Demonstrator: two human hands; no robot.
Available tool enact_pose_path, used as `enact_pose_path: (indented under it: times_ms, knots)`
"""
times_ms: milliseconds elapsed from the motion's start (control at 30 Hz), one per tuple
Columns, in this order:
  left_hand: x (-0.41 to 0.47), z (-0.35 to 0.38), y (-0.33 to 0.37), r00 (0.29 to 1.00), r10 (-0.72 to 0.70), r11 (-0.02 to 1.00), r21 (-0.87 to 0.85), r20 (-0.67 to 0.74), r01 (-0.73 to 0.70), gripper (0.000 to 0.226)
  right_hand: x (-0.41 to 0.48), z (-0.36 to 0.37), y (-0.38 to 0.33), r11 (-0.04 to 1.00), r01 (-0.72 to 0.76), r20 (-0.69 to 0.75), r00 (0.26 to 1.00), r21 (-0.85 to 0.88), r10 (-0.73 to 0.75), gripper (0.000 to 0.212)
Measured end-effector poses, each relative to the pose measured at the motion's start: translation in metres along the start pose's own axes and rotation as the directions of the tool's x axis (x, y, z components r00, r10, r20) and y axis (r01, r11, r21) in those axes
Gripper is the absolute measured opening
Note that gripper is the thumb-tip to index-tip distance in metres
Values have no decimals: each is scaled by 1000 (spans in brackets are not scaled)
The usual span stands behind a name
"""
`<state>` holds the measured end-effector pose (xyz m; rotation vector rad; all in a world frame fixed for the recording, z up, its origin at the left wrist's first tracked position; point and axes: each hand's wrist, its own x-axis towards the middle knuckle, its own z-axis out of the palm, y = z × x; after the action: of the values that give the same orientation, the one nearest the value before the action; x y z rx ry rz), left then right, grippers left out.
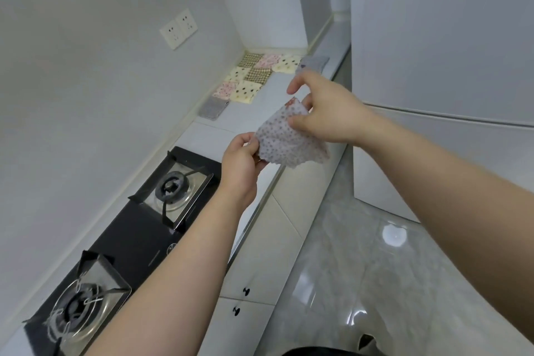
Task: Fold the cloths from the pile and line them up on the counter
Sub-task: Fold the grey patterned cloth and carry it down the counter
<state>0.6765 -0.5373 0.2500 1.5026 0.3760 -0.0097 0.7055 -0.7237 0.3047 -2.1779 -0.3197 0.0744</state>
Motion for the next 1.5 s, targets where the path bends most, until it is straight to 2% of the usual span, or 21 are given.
enact_pose_path:
  times_ms: [67, 100, 133, 200, 267, 333, 400, 533, 600, 667, 767, 833, 967, 1033, 1133, 1233, 1300, 1367, 1400, 1433, 1500]
  knots:
    - [9, 12, -2, 1000, -22, 999, -29, -17, 21, 14, 8, 1, 12, 935, -189, -34, 977, 299, 208, 41]
    - [15, 18, -4, 999, -36, 998, -56, -22, 34, 17, 14, 3, 19, 877, -249, -14, 960, 410, 278, 32]
    - [21, 22, -5, 998, -52, 995, -90, -20, 51, 22, 20, 6, 25, 854, -264, -12, 953, 449, 301, 21]
    - [37, 29, -8, 994, -105, 976, -189, 15, 106, 29, 33, 14, 34, 924, -157, -106, 973, 348, 205, 13]
    - [53, 35, -9, 979, -193, 925, -321, 66, 204, 31, 48, 21, 38, 991, -10, -203, 979, 133, 37, 17]
    - [72, 41, -13, 961, -267, 877, -396, 73, 273, 33, 65, 26, 42, 999, 46, -231, 972, -25, -50, 24]
    - [96, 46, -17, 962, -271, 873, -414, 32, 260, 33, 88, 33, 50, 988, 56, -241, 966, -145, -90, 28]
    - [169, 59, -25, 976, -132, 965, -246, -175, 86, 33, 149, 52, 79, 935, 27, -248, 961, -355, -122, 35]
    - [217, 67, -31, 957, -59, 992, -125, -283, 24, 34, 188, 60, 99, 943, -4, -240, 967, -332, -81, 36]
    - [267, 75, -38, 929, -32, 999, -40, -370, 19, 25, 235, 69, 120, 960, -59, -213, 977, -275, 0, 35]
    - [343, 84, -50, 905, 12, 990, 135, -426, 51, 21, 312, 85, 159, 958, -200, -143, 975, -205, 173, 27]
    - [389, 87, -59, 887, -11, 970, 209, -462, 121, 20, 359, 99, 186, 945, -266, -68, 964, -193, 257, 25]
    - [465, 88, -82, 848, -171, 928, 208, -502, 310, 23, 436, 125, 233, 914, -337, 67, 930, -227, 360, 31]
    - [497, 89, -87, 832, -219, 913, 193, -510, 359, 24, 469, 134, 251, 909, -341, 109, 921, -239, 374, 34]
    - [541, 90, -82, 830, -234, 905, 199, -506, 377, 30, 523, 138, 263, 899, -314, 70, 934, -305, 350, 39]
    - [575, 73, -77, 869, -245, 887, 262, -431, 380, 33, 575, 137, 262, 860, -297, -55, 952, -414, 302, 46]
    - [581, 57, -78, 922, -172, 838, 440, -346, 321, 38, 591, 139, 265, 829, -245, -119, 969, -503, 215, 42]
    - [577, 45, -83, 975, 32, 699, 702, -220, 136, 38, 590, 148, 270, 817, -141, -73, 990, -559, 121, 32]
    - [574, 41, -85, 985, 130, 631, 776, -111, 4, 39, 585, 155, 274, 818, -83, -16, 996, -570, 91, 28]
    - [573, 40, -91, 984, 176, 565, 817, 23, -120, 42, 578, 162, 277, 810, -39, 37, 996, -585, 75, 24]
    - [576, 40, -103, 963, 118, 454, 850, 242, -269, 52, 564, 174, 283, 780, 8, 98, 993, -626, 68, 21]
